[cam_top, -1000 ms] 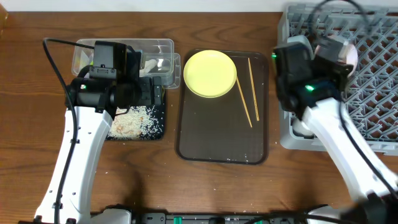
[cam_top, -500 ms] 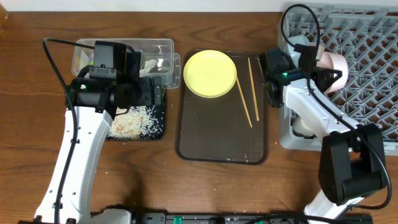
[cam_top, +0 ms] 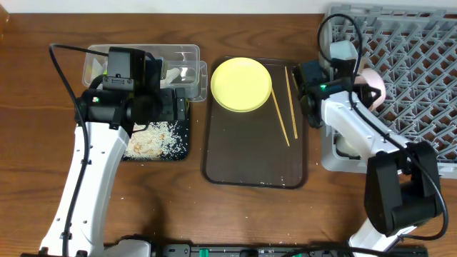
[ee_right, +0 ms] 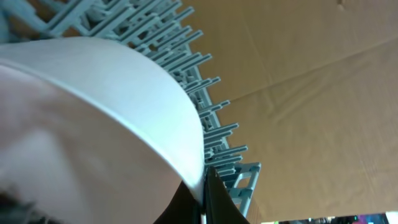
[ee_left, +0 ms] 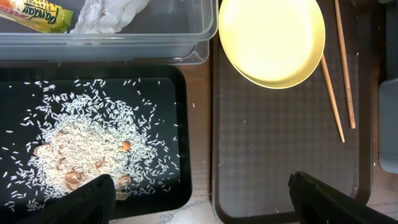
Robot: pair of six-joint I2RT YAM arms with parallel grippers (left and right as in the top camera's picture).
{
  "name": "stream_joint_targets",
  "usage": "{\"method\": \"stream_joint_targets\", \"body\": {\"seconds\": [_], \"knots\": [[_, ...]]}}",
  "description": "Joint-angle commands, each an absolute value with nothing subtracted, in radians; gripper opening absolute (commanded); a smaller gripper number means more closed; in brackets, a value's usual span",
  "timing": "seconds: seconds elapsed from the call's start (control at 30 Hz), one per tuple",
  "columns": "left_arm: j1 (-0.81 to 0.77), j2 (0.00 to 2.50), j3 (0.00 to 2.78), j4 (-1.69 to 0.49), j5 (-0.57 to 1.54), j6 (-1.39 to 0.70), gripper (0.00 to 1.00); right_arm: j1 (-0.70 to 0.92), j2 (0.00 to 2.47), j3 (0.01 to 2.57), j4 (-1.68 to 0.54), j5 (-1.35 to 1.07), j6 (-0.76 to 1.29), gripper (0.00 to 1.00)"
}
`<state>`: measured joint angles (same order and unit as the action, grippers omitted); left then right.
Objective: Sort waste into correct bins and load items into the dishwasher rack
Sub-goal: 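Carry the pink bowl with the right gripper into the rack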
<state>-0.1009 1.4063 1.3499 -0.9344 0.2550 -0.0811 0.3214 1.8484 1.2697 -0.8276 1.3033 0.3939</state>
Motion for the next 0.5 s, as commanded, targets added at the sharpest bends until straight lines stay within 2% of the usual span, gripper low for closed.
{"method": "stream_joint_targets", "body": {"seconds": [0.0, 0.07, 0.1, 0.17, 0.23, 0.37, 0.47], "knots": [[-0.101, 1.412, 1.362, -0.935, 0.249, -0.079, 0.91, 0.353, 1.851, 1.264, -0.844, 1.248, 0.395, 0.01], [-0.101, 1.412, 1.362, -0.934, 0.249, -0.079, 0.91, 0.374, 1.851, 1.264, -0.851, 1.248, 0.395, 0.04], [-0.101, 1.412, 1.362, -0.934, 0.249, -0.079, 0.91, 0.383, 1.851, 1.264, -0.855, 1.248, 0.395, 0.12], [-0.101, 1.412, 1.362, -0.935, 0.249, -0.079, 0.91, 0.406, 1.851, 1.264, -0.862, 1.248, 0.395, 0.35], [-0.101, 1.412, 1.362, -0.934, 0.249, -0.079, 0.91, 0.427, 1.847, 1.264, -0.869, 1.248, 0.395, 0.53], [-0.101, 1.412, 1.362, -0.935, 0.249, -0.079, 0.91, 0.461, 1.826, 1.276, -0.882, 1.229, 0.378, 0.68], [-0.101, 1.412, 1.362, -0.935, 0.249, -0.079, 0.91, 0.472, 1.793, 1.309, -0.878, 1.154, 0.323, 0.74]]}}
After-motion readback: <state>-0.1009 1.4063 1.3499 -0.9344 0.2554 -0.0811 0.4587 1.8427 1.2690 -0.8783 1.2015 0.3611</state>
